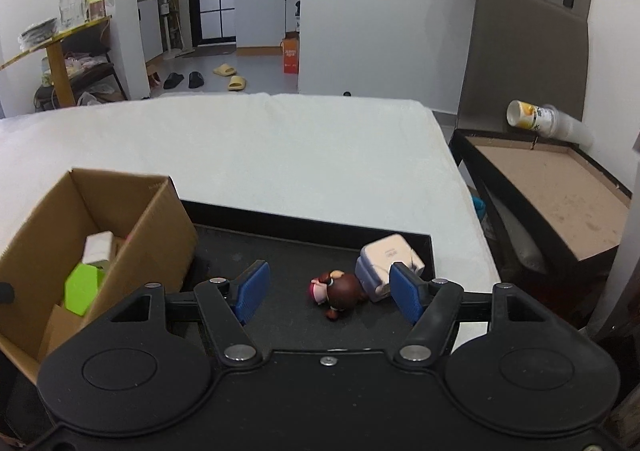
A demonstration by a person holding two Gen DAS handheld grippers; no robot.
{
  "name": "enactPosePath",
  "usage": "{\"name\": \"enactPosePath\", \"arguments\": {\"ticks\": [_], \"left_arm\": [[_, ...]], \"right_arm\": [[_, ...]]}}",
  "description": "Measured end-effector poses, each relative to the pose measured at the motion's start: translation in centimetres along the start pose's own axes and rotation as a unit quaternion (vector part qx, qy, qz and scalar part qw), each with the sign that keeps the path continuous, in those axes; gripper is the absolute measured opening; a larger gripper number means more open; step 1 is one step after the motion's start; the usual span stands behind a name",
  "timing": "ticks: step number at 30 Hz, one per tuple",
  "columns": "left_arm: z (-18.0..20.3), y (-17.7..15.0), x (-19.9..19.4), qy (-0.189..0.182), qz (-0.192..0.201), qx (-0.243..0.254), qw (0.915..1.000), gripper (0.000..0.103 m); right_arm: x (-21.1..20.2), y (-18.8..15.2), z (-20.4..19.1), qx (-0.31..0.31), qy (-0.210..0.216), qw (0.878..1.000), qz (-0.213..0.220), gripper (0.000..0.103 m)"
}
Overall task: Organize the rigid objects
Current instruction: 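Move the right gripper to the brown-haired doll figure and grasp it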
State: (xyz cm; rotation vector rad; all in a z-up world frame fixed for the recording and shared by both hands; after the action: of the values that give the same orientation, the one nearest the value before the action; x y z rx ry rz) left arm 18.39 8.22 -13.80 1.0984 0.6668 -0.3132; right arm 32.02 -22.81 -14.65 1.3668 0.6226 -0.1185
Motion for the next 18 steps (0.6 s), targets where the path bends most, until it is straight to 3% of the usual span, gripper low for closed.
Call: {"name": "enactPosePath", "arguments": {"ticks": [9,18], "left_arm": [[-0.3,0.0,0.0,-0.003,0.0,-0.007,1.0,0.013],[-0.5,0.0,0.1,-0.007,-0.001,-0.011,0.9999,0.013]], "right_arm": [[2.7,-2.1,0.3,-0.008,0.006,1.0,-0.005,0.065],[5.0,-2.8,0.5,-0.006,-0.006,1.0,-0.014,0.051]]}}
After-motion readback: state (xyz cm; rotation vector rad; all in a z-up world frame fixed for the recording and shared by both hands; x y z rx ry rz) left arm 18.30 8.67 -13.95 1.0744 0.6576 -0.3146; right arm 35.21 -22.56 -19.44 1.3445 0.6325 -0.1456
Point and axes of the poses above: each gripper's, at about its wrist camera, not at the fingertips, and x roughly the way its jaws point, z to its right, y to its top, the point moved 1 cm from there along x, roughly the way its jaws point, and after that the axes turned 12 degrees about z, right-handed, at the moved point
